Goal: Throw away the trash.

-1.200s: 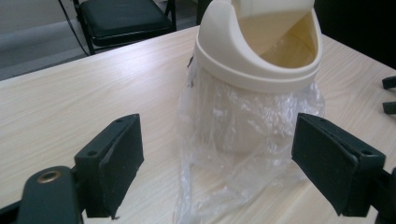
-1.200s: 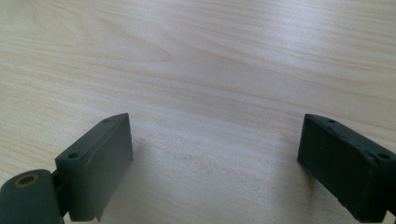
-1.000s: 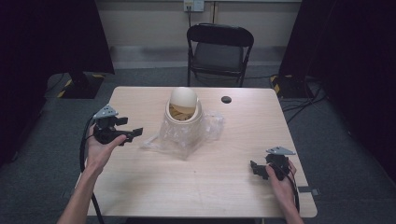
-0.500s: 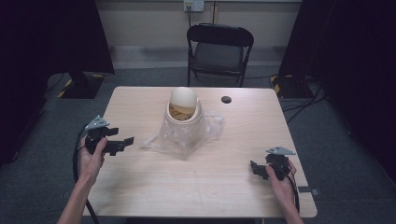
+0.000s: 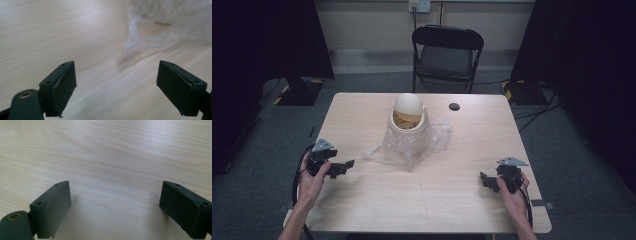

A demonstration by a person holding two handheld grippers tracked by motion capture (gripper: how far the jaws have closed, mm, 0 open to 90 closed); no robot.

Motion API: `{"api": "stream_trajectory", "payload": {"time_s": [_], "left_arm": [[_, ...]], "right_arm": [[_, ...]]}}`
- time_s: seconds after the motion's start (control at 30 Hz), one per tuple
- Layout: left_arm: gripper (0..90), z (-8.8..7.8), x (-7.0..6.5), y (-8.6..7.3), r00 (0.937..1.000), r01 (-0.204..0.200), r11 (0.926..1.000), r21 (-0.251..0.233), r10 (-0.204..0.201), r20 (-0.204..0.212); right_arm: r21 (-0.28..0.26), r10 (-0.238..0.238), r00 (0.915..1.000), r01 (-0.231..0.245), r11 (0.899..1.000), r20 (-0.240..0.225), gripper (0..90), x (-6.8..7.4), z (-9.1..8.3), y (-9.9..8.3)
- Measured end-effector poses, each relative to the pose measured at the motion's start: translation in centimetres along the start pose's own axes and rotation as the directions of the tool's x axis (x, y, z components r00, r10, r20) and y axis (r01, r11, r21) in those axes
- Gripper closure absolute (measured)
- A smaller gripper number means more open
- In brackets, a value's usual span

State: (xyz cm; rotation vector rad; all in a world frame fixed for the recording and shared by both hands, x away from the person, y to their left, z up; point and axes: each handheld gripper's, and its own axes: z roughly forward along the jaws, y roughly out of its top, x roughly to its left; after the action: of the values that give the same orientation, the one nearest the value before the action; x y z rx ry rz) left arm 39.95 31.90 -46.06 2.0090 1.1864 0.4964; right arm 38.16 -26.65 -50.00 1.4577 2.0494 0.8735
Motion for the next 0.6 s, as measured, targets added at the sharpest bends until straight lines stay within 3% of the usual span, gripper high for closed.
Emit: {"api": "stream_trajectory", "payload": {"time_s": [0.07,0.13,0.6], "left_arm": [[16.0,0.3,0.3,-0.6,0.9994,0.033,0.9994,0.006,-0.033,0.004],[16.0,0.6,0.4,-1.2,0.9991,0.034,0.9989,0.033,-0.033,-0.025],[15.8,2.1,-0.2,-3.0,0.9976,0.039,0.9968,0.069,-0.035,-0.060]], "right_arm": [[0.000,0.000,1.0000,0.000,1.000,0.000,9.4,0.0,0.0,0.0],[0.000,0.000,1.0000,0.000,1.000,0.000,9.4,0.0,0.0,0.0],[0.000,0.000,1.0000,0.000,1.000,0.000,9.4,0.0,0.0,0.0]]}}
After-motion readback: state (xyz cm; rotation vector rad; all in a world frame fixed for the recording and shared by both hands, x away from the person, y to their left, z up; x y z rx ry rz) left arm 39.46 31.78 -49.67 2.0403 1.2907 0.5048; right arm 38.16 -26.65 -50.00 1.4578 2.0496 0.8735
